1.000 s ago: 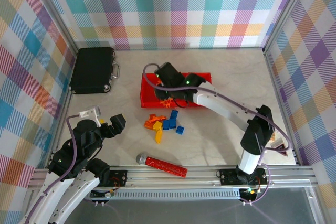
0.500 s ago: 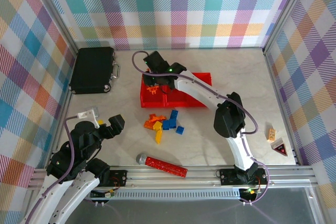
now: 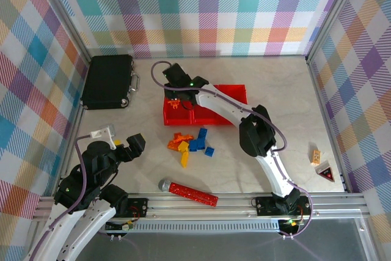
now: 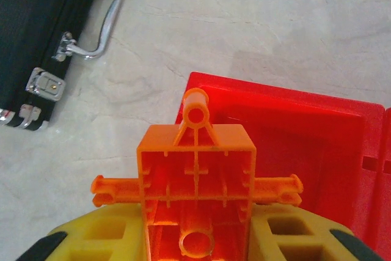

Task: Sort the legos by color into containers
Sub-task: Place the lego in the container.

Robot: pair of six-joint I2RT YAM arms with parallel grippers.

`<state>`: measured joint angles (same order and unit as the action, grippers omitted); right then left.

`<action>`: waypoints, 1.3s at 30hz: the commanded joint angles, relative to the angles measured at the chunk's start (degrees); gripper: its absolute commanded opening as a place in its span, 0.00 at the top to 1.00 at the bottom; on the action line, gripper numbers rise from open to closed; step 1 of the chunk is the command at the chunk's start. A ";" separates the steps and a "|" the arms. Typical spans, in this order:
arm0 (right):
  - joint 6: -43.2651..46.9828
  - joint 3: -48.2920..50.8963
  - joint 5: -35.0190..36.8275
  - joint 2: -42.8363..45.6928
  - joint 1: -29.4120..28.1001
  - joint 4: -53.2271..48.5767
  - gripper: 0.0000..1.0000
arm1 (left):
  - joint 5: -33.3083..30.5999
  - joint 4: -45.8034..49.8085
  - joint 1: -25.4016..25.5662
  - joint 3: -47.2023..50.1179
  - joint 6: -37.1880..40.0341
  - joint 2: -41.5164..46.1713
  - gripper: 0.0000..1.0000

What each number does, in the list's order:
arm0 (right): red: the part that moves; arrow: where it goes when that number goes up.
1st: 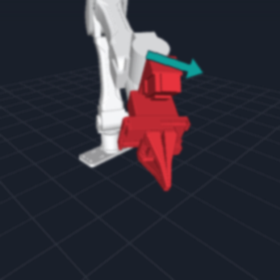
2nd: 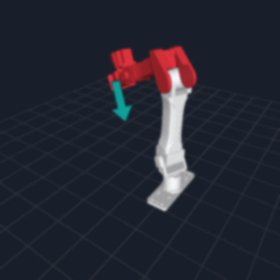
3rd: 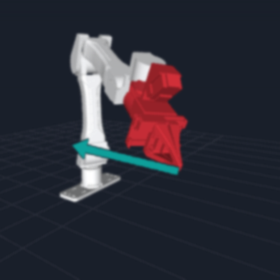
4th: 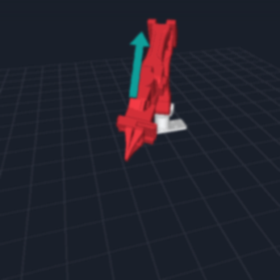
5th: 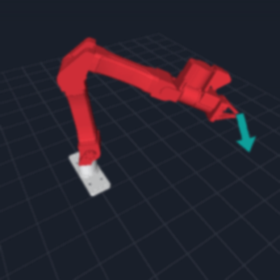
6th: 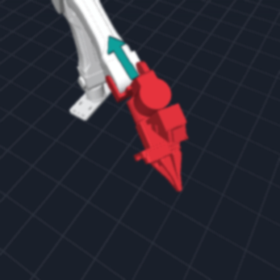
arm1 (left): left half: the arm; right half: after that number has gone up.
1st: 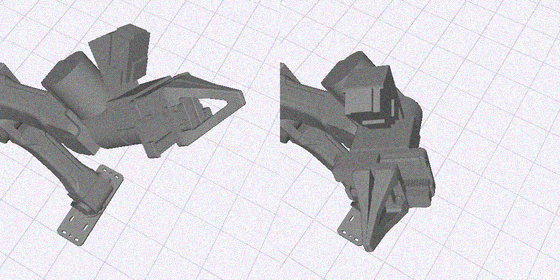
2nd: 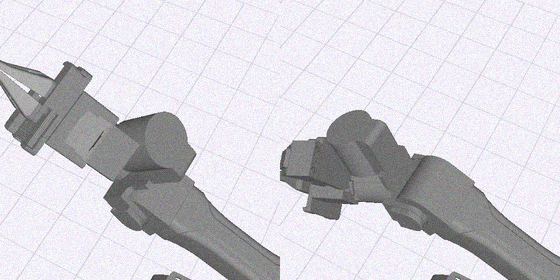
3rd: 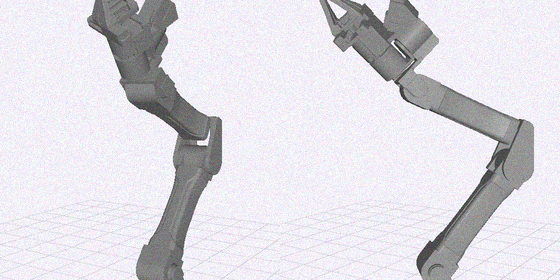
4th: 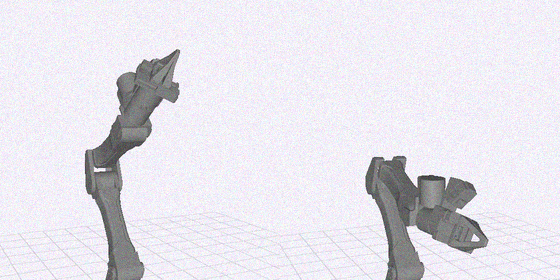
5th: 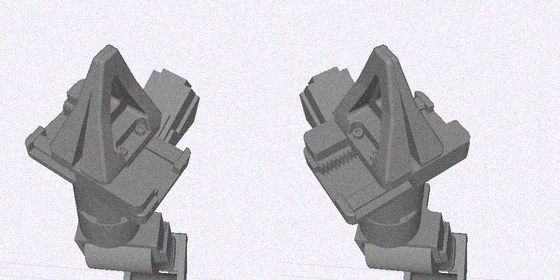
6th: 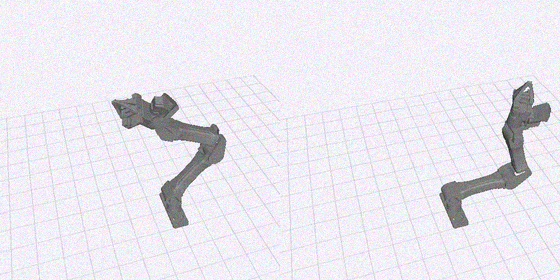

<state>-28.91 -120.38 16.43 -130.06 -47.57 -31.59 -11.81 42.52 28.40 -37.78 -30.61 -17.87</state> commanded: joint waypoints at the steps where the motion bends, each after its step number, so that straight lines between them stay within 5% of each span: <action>1: -4.14 0.92 3.45 -1.40 0.34 2.61 0.73 | 0.82 -0.24 0.60 -0.95 0.18 -0.63 0.01; 25: -7.44 1.72 4.54 -4.81 0.81 2.17 0.49 | 1.30 -1.47 0.60 -0.19 0.56 -1.83 0.01; 33: -5.65 3.84 3.09 2.55 0.81 1.45 0.47 | 1.24 -2.04 0.60 0.07 0.04 -2.67 0.00; 39: -3.43 8.43 3.01 11.06 0.81 -0.59 0.30 | 2.44 -4.89 0.60 0.94 -0.94 -4.54 0.00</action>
<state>-33.80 -113.58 19.68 -126.28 -47.16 -31.33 -10.72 40.80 28.40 -37.65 -30.68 -21.69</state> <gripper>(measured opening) 0.685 0.995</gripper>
